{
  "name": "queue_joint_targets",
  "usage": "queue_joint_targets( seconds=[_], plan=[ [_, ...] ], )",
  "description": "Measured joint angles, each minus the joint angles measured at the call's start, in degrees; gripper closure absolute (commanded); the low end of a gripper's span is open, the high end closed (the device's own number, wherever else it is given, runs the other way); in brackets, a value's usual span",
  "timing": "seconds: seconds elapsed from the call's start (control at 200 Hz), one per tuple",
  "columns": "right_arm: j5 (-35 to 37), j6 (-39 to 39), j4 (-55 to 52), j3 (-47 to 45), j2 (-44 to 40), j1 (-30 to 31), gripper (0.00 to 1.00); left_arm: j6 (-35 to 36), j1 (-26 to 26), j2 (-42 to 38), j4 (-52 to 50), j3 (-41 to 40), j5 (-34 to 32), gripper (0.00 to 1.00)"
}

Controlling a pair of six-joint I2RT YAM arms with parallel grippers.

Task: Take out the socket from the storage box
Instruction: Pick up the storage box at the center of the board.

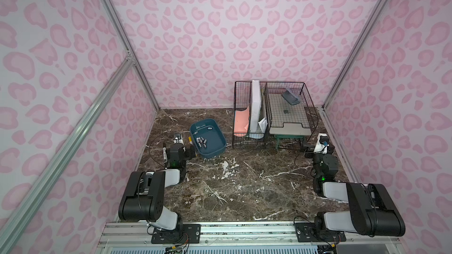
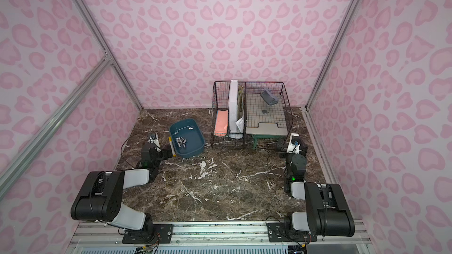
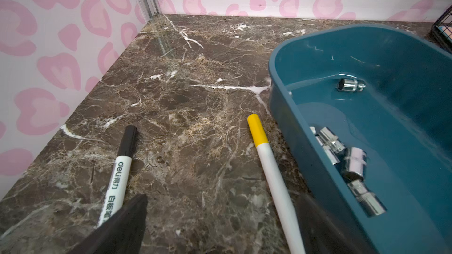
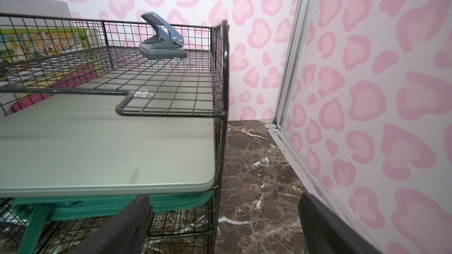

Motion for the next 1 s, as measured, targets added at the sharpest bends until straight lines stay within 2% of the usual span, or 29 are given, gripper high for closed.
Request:
queue_joint_targets(
  seconds=[0.715, 0.805, 1.0],
  plan=[
    [-0.20, 0.00, 0.00, 0.00, -0.09, -0.07, 0.01, 0.00, 0.00, -0.17, -0.22, 0.07, -0.07, 0.02],
    [0.00, 0.13, -2.43, 0.87, -1.40, -0.07, 0.01, -0.09, -0.04, -2.29, -7.34, 4.04, -0.92, 0.02],
    [3.56, 3.26, -20.87, 13.31, -8.26, -0.11, 0.02, -3.10, -0.96, -8.26, -21.99, 16.52, -3.91, 0.01]
  ],
)
